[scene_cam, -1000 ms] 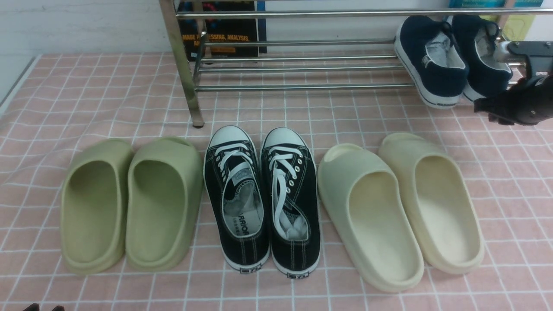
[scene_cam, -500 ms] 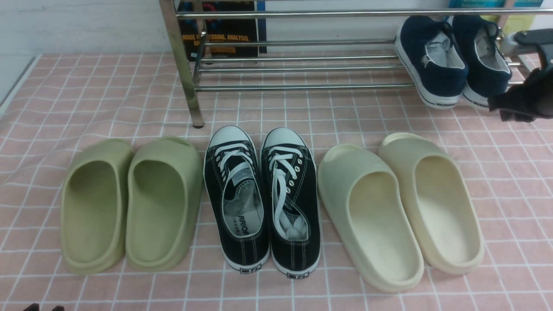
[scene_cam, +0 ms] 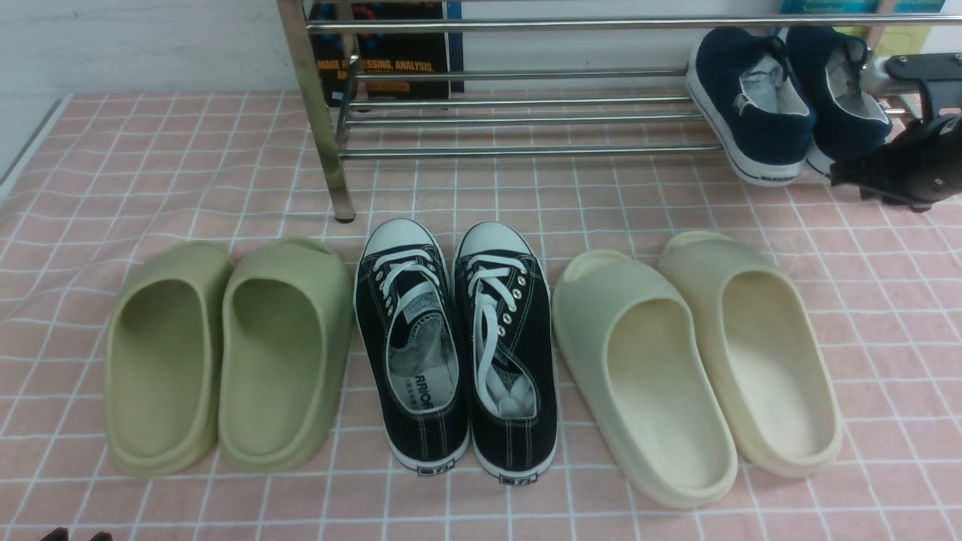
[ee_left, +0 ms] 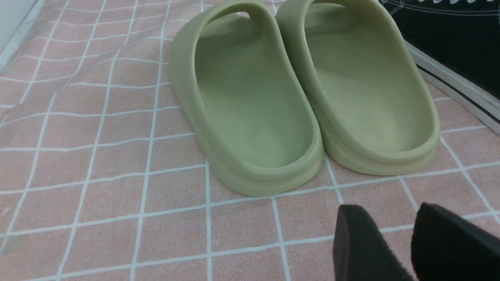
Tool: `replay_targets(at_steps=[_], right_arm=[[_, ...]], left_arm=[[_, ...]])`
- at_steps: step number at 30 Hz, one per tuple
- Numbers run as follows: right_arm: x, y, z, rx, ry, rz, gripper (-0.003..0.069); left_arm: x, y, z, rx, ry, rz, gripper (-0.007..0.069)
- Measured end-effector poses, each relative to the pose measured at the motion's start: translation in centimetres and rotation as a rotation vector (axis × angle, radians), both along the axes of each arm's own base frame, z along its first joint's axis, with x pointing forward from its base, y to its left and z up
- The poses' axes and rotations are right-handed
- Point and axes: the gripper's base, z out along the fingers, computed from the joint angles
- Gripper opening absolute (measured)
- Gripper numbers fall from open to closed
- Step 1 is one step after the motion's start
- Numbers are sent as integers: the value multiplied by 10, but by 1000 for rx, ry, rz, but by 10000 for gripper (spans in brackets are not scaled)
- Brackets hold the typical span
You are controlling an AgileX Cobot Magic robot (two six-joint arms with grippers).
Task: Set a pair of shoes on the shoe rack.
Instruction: Use the right arm to put a shoe into the shoe rack
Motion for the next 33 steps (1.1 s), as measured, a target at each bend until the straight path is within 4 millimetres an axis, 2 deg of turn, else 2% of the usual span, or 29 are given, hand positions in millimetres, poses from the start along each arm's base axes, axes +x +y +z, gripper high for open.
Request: replay_targets(at_steps=[13,22,25,26,28,33], right_arm=[[2,-6,-1,-193,-19,90,1],[-6,-1,0,-183,73,106,79],[-15,2,19,-180,74,108,94],[-15,2,19,-179,76,107,94],[-24,3,41,-166,42,98,97],[-33,6,75,-52,-32,43,125]], left_arm=[[0,0,0,0,0,0,239],[0,0,0,0,0,0,239],[0,0,0,0,0,0,239],[0,0,0,0,0,0,239],[0,0,0,0,0,0,239],[0,0,0,0,0,0,239]])
